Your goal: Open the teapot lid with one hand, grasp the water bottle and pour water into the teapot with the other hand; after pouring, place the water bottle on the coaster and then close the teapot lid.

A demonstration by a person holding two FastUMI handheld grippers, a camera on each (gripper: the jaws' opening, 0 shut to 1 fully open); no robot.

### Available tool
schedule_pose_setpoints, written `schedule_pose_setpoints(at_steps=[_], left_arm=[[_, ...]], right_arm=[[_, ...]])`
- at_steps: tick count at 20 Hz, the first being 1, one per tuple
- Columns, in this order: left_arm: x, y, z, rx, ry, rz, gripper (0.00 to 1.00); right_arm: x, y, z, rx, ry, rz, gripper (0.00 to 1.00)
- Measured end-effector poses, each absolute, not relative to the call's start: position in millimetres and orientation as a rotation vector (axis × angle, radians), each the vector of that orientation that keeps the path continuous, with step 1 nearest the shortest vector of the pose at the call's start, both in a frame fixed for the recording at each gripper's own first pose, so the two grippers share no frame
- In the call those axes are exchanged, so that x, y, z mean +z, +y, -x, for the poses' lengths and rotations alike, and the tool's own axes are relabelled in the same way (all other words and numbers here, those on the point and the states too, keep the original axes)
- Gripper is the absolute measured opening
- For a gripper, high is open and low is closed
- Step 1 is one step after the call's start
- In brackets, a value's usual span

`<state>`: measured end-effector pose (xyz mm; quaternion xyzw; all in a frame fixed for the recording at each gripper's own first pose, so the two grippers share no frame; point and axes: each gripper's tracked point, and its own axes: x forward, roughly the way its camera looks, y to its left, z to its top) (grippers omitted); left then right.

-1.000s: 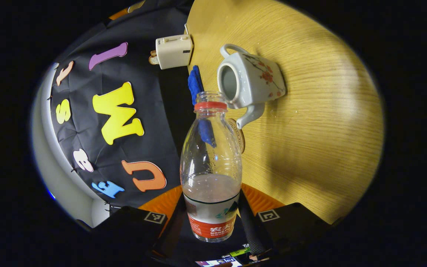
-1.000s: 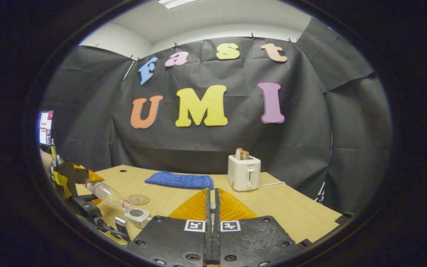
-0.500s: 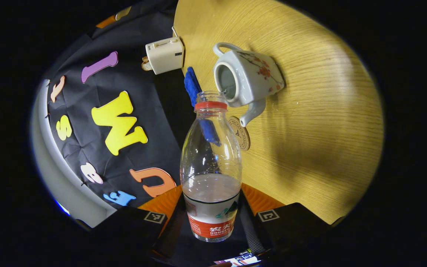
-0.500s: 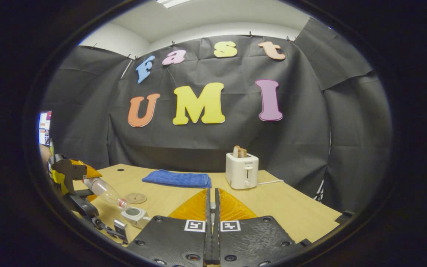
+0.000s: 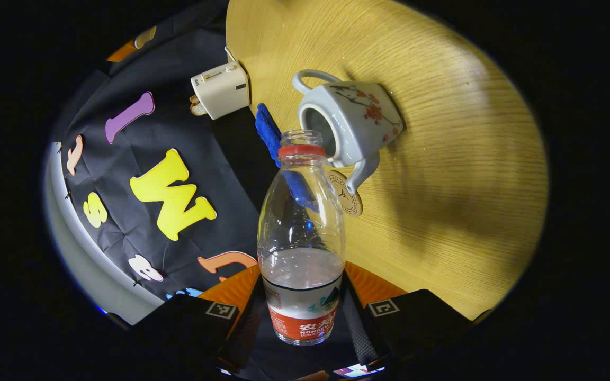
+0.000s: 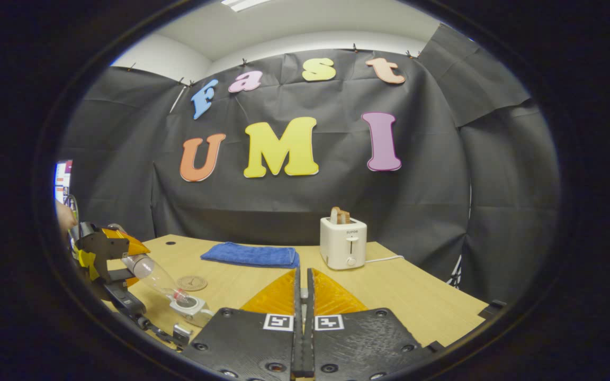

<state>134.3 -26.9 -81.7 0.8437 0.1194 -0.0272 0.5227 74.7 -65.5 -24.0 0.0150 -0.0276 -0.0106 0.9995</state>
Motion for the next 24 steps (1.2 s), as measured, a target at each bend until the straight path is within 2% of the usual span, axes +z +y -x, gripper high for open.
schedule_pose_setpoints(at_steps=[6,16,17,18,22,24], left_arm=[[-75.6,-33.3,-134.5,-0.058,0.277,-2.09,0.75],[-66.0,-43.2,-138.1,-0.046,0.266,-2.168,0.75],[-66.5,-42.9,-136.9,-0.045,0.268,-2.169,0.79],[-66.6,-42.9,-136.5,-0.045,0.268,-2.17,0.75],[-63.5,-33.2,-131.8,-0.042,0.276,-2.104,0.75],[-70.6,-29.8,-129.9,-0.079,0.286,-1.999,0.75]], right_arm=[[-23.1,-68.0,-74.1,-0.014,-0.055,-0.045,0.02],[-21.4,-69.8,-72.7,-0.011,-0.059,-0.049,0.0],[-20.6,-69.8,-73.1,-0.01,-0.059,-0.05,0.0],[-21.6,-70.5,-73.7,-0.01,-0.059,-0.051,0.0],[-22.1,-69.2,-72.4,0.002,-0.05,-0.065,0.02],[-20.0,-73.4,-73.2,-0.003,-0.057,-0.072,0.0]])
